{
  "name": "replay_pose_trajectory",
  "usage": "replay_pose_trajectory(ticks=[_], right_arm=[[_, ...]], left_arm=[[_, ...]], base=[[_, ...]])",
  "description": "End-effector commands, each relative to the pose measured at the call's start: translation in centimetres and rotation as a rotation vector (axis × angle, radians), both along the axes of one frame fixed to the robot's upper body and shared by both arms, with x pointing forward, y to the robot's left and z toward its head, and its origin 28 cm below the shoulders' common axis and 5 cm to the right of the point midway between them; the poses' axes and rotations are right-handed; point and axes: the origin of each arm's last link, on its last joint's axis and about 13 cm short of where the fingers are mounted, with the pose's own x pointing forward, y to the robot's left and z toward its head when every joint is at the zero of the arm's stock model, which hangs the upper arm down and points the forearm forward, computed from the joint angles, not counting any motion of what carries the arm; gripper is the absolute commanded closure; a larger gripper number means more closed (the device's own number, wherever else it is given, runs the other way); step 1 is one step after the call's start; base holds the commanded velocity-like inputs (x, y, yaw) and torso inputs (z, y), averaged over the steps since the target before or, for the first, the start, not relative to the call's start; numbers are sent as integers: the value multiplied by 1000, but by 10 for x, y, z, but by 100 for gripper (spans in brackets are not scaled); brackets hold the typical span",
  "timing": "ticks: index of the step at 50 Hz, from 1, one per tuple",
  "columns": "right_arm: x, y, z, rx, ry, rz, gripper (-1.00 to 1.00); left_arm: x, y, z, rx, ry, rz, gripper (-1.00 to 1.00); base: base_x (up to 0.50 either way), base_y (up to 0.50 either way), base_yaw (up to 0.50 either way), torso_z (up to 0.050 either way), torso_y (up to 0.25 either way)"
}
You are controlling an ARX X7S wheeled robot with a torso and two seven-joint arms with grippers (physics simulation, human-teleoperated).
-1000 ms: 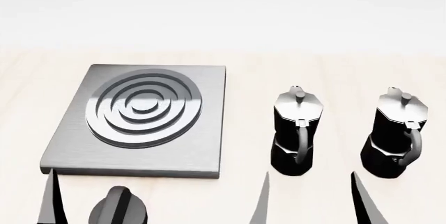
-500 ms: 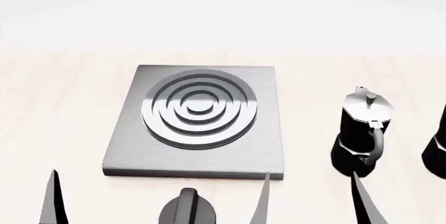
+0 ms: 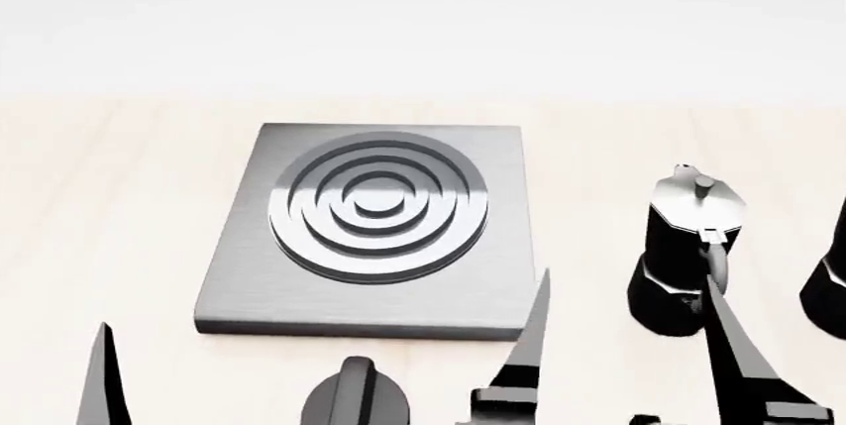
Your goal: Put both moka pots on the stove.
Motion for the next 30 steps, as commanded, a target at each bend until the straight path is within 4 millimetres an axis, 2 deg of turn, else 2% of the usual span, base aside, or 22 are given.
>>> replay_pose_trajectory(ticks=[1, 4, 18, 25, 30], right_arm=[[27, -17, 32, 11, 17, -37, -100], [33, -21, 33, -44, 31, -43, -100], [67, -56, 50, -50, 198, -44, -100], [87, -71, 45, -23, 312, -53, -100], [92, -77, 43, -32, 364, -49, -100]], left_arm=[[0, -1, -1, 1, 1, -4, -100], [-1, -1, 1, -1, -1, -5, -100], [-1, 0, 2, -4, -3, 1, -100], [-1, 0, 3, -3, -2, 1, -100], [0, 0, 2, 0, 2, -1, -100]], base=[[0, 0, 0, 0, 0], [0, 0, 0, 0, 0], [0, 0, 0, 0, 0], [0, 0, 0, 0, 0], [0, 0, 0, 0, 0]])
